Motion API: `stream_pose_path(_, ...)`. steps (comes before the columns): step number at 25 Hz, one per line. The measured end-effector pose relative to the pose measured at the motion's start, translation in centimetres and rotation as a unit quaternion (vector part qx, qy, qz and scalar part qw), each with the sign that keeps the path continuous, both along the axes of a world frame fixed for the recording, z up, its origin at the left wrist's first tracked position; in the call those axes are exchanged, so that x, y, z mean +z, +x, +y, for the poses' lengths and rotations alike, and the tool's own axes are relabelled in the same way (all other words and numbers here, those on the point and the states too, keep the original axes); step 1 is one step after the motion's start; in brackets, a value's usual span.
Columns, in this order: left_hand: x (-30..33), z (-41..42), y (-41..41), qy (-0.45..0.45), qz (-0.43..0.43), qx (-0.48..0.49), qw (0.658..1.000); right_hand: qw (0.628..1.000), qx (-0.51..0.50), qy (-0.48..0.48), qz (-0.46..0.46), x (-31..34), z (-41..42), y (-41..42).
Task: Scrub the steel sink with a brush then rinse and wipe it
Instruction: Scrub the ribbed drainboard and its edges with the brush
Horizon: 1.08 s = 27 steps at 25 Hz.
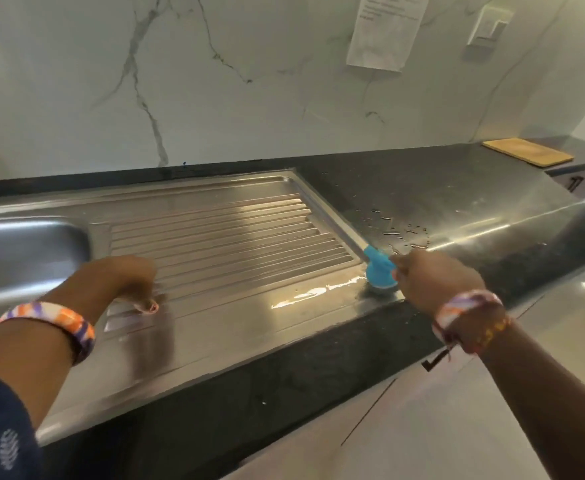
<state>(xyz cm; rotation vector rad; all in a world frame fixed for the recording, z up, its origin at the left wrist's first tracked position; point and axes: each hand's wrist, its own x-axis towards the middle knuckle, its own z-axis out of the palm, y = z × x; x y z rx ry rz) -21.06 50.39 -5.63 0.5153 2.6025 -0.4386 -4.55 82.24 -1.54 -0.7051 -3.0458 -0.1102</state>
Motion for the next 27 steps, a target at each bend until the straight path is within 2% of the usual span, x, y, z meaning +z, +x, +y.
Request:
stream_pose_path(3,-0.3,3.3,-1.9,0.100,-0.063,-0.043,0.992,0.998,0.010,0.044,0.047,-0.9,-0.7,-0.9)
stream_pose_path(5,-0.7,5.6,-3.9,0.152,-0.051,-0.066,0.985,0.997,0.021,0.055,0.049,-1.5,-1.1,-5.3)
stream_pose_path(11,-1.5,9.9,-11.1,0.170,0.003,-0.064,0.983,0.997,0.066,0.020,0.036,-1.7,-1.4,-22.3)
stream_pose_path(13,-1.6,9.6,-13.0,0.161,-0.019,-0.048,0.986,0.998,0.060,0.019,-0.004,-0.7,-0.8,-21.8)
stream_pose_path(17,-1.7,8.7,-15.3,0.143,-0.051,-0.039,0.988,0.988,0.030,0.024,-0.147,2.3,-0.1,-12.9)
stream_pose_path(18,-1.6,8.7,-15.5,0.147,-0.048,-0.044,0.987,0.987,0.020,0.031,-0.159,2.6,-0.4,-12.0)
stream_pose_path(19,-1.7,8.7,-15.5,0.150,-0.040,-0.050,0.987,0.988,0.018,0.039,-0.150,2.7,-0.4,-12.8)
stream_pose_path(21,-1.6,8.9,-15.3,0.145,-0.030,-0.055,0.987,0.996,0.037,0.033,-0.075,1.7,-0.5,-17.5)
stream_pose_path(24,-1.8,9.0,-15.6,0.134,-0.017,-0.048,0.990,0.999,0.040,0.013,-0.005,0.1,-1.7,-28.4)
stream_pose_path(27,-1.9,9.0,-15.7,0.136,-0.011,-0.045,0.990,0.998,0.066,-0.016,-0.008,-0.1,-1.5,-35.7)
